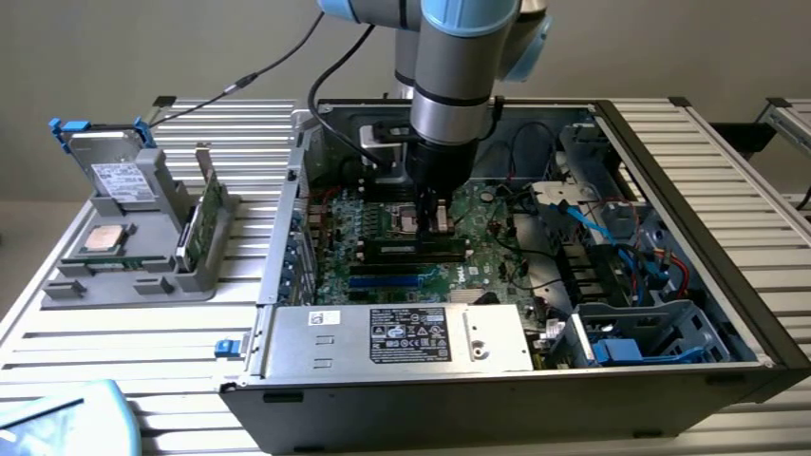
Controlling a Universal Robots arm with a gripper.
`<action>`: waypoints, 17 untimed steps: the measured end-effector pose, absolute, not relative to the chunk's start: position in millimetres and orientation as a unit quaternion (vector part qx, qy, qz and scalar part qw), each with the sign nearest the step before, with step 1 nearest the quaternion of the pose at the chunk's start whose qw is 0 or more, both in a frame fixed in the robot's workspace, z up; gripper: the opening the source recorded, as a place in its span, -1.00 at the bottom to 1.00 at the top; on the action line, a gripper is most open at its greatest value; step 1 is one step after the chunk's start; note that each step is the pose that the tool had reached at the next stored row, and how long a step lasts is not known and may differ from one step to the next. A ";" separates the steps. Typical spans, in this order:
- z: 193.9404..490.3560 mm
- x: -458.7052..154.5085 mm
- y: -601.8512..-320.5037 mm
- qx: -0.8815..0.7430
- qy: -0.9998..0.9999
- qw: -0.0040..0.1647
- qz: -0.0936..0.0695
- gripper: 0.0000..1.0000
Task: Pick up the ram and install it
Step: 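Insert the ram into the slot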
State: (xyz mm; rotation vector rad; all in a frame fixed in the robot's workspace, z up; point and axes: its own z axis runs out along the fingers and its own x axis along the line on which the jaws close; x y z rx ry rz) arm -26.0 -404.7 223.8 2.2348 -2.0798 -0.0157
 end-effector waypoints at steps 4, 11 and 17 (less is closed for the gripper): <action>223.2 -26.0 -403.8 0.730 -0.682 0.044 -0.005 -0.73; 222.3 -26.0 -403.6 0.729 -0.683 0.044 -0.005 -0.73; 221.5 -26.0 -403.3 0.728 -0.684 0.044 -0.005 -0.73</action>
